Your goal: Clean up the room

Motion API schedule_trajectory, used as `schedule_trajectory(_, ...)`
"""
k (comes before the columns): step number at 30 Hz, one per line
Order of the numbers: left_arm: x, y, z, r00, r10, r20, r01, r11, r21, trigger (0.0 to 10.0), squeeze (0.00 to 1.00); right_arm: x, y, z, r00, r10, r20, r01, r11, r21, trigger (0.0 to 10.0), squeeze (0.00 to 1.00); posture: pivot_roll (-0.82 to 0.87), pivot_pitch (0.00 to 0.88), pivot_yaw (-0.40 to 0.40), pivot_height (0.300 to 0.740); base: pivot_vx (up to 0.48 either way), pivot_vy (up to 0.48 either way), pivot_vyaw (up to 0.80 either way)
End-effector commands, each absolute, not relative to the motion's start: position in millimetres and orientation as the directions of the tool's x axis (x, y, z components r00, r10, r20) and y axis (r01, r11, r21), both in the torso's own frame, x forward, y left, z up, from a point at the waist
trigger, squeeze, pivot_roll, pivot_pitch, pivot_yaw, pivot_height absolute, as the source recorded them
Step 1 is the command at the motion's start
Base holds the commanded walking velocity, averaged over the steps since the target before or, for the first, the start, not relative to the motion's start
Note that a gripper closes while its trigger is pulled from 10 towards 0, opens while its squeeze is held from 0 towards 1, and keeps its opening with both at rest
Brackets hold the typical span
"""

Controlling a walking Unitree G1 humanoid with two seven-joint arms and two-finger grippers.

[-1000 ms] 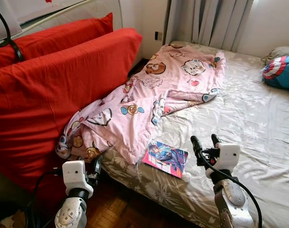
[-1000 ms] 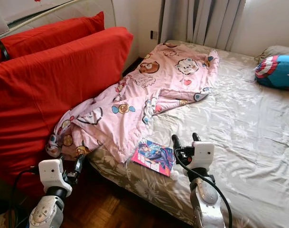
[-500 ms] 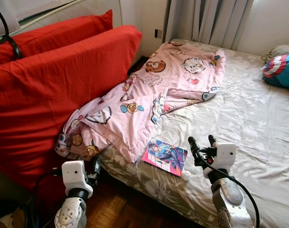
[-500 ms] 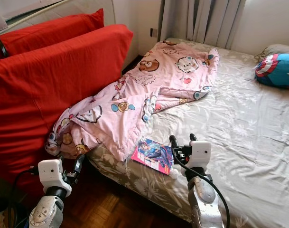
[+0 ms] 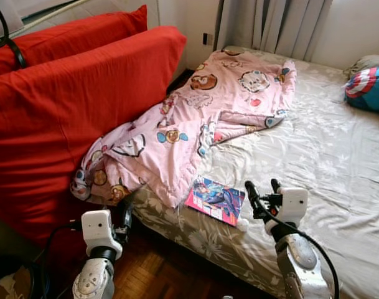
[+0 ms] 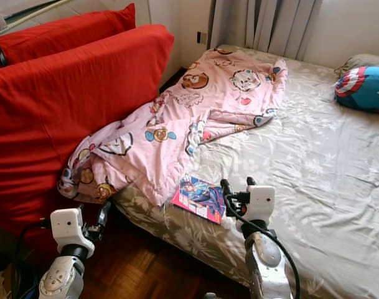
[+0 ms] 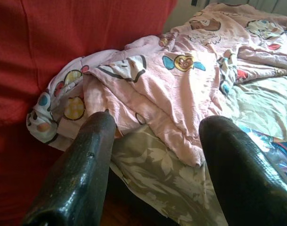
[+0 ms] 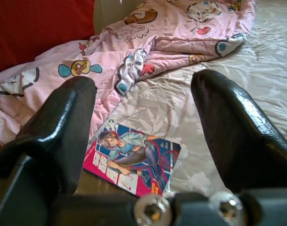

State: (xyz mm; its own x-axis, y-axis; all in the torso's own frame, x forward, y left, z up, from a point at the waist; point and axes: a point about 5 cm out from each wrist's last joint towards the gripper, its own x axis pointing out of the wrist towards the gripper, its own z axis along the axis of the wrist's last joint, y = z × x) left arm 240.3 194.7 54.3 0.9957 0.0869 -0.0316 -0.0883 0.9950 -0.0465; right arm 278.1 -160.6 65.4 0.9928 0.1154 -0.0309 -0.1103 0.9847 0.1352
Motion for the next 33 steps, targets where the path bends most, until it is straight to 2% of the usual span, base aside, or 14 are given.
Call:
schedule_trajectory(1, 240, 195, 57, 0.996, 0.091, -0.023, -0.092, 0.995, -0.047, 10.0, 0.0, 277, -163, 66, 0.993, 0.111, -0.03, -0.106, 0.985, 0.135, 10.0, 0.0, -0.17, 0.123, -0.025, 0.675, 0.0, 0.0, 0.0)
schedule_trajectory(5, 241, 196, 57, 0.995, 0.093, -0.024, -0.094, 0.995, -0.046, 10.0, 0.0, 278, -161, 64, 0.992, 0.115, -0.049, -0.108, 0.986, 0.13, 10.0, 0.0, -0.17, 0.125, -0.024, 0.675, 0.0, 0.0, 0.0)
schedule_trajectory(12, 240, 195, 57, 0.996, 0.09, -0.025, -0.091, 0.995, -0.048, 10.0, 0.0, 278, -159, 64, 0.992, 0.121, -0.043, -0.115, 0.985, 0.131, 10.0, 0.0, -0.17, 0.128, -0.025, 0.641, 0.0, 0.0, 0.0)
schedule_trajectory(33, 242, 185, 52, 0.997, 0.058, -0.057, -0.061, 0.997, -0.05, 10.0, 0.0, 277, -159, 64, 0.991, 0.122, -0.047, -0.115, 0.984, 0.133, 10.0, 0.0, -0.17, 0.128, -0.028, 0.641, 0.0, 0.0, 0.0)
